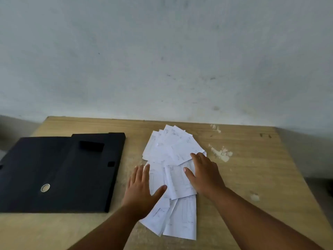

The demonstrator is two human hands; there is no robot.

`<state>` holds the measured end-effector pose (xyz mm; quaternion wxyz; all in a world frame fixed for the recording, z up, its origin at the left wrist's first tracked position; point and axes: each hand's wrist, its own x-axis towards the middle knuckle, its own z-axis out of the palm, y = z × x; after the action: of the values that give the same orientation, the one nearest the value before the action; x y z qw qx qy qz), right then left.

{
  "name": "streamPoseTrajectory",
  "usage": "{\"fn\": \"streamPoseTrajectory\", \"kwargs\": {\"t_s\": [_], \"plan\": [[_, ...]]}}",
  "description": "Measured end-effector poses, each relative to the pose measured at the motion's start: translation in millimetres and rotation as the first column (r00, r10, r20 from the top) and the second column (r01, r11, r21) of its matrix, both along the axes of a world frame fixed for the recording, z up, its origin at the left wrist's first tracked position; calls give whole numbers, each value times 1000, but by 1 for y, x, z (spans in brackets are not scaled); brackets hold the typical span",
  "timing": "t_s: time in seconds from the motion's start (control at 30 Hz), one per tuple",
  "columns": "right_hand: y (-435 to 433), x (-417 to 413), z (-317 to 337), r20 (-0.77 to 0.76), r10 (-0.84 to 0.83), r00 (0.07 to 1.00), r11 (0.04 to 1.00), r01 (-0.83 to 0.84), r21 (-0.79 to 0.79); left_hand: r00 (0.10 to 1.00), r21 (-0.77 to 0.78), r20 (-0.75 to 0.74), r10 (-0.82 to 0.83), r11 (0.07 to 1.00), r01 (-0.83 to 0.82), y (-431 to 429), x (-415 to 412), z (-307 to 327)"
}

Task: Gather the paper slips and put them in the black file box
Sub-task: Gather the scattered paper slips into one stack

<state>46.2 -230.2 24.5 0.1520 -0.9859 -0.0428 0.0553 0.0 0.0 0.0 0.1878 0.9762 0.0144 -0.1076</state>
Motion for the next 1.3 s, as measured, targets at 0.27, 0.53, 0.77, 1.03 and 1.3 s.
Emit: {"fn": "streamPoseTrajectory", "kwargs": {"t_s": [0.27, 0.53, 0.77, 1.03, 1.3], "plan": [[12, 30, -54, -44, -115, 992, 992, 113, -55, 998, 4, -12, 60, 998, -60, 3, -7, -61], [26, 86, -81, -26, -158, 987, 987, 157, -27, 994, 76, 75, 74, 994, -80, -1, 18, -75], [18, 83, -88, -69, 229, 971, 967, -235, -95, 996, 49, 65, 61, 997, -65, 3, 17, -75], [16, 37, -82, -77, 400, 913, 913, -404, -56, 977, -73, 128, 170, 984, -162, 3, 26, -65], [21, 26, -87, 164, -254, 953, 963, 265, -48, 991, 46, -41, -128, 990, 130, 13, 89, -55]]}}
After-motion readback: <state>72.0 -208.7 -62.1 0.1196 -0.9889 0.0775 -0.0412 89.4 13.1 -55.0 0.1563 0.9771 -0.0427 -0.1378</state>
